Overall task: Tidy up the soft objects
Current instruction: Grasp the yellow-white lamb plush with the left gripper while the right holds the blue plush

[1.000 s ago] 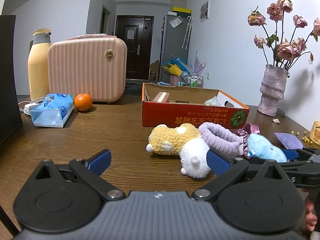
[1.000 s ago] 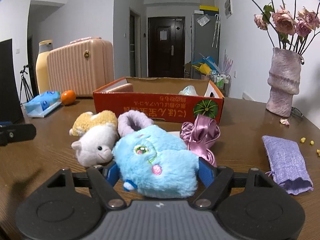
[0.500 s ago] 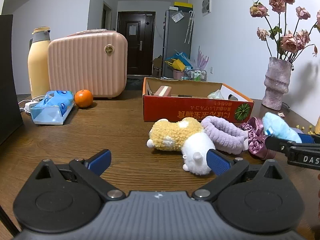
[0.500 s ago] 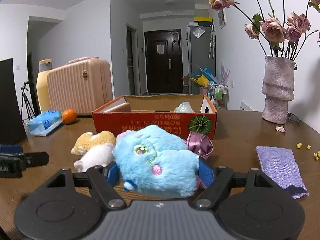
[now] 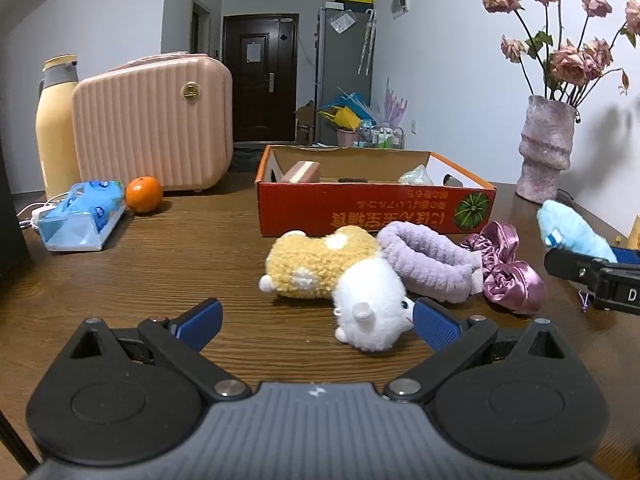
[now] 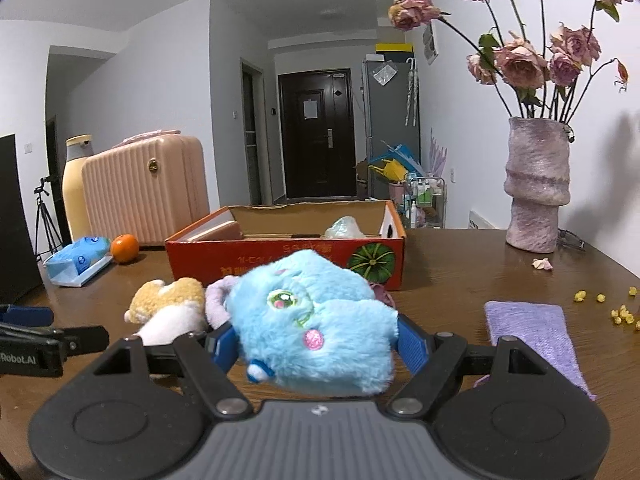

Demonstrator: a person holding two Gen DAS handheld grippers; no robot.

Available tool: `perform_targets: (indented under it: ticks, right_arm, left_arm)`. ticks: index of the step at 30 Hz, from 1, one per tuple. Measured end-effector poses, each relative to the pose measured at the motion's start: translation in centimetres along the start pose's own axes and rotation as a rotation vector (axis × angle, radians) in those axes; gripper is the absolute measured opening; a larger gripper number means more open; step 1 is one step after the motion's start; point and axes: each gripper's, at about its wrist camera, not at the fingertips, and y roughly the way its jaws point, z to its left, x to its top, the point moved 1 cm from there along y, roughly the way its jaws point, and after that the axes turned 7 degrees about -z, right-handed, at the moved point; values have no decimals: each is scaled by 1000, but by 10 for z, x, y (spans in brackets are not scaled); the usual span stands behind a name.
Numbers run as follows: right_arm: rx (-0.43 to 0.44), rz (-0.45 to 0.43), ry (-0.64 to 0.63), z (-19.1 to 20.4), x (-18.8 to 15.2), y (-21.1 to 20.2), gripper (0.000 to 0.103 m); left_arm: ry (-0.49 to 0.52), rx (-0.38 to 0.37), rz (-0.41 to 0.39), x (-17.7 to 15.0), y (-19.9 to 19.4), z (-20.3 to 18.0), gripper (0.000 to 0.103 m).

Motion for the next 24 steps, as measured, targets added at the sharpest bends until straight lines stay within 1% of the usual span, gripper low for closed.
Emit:
perform_targets:
  ticks: [11, 19, 24]
  right_arm:
    - [-36, -19, 16, -26, 3, -4, 77]
    - [-69, -24, 29, -46, 5, -5, 77]
    - [-84, -25, 37, -57, 5, -6, 77]
  left_arm:
    - [19, -16, 29, 1, 17, -23, 103]
    - [25, -37, 66, 0, 35, -36, 103]
    - [30, -30, 85, 1, 49, -41, 103]
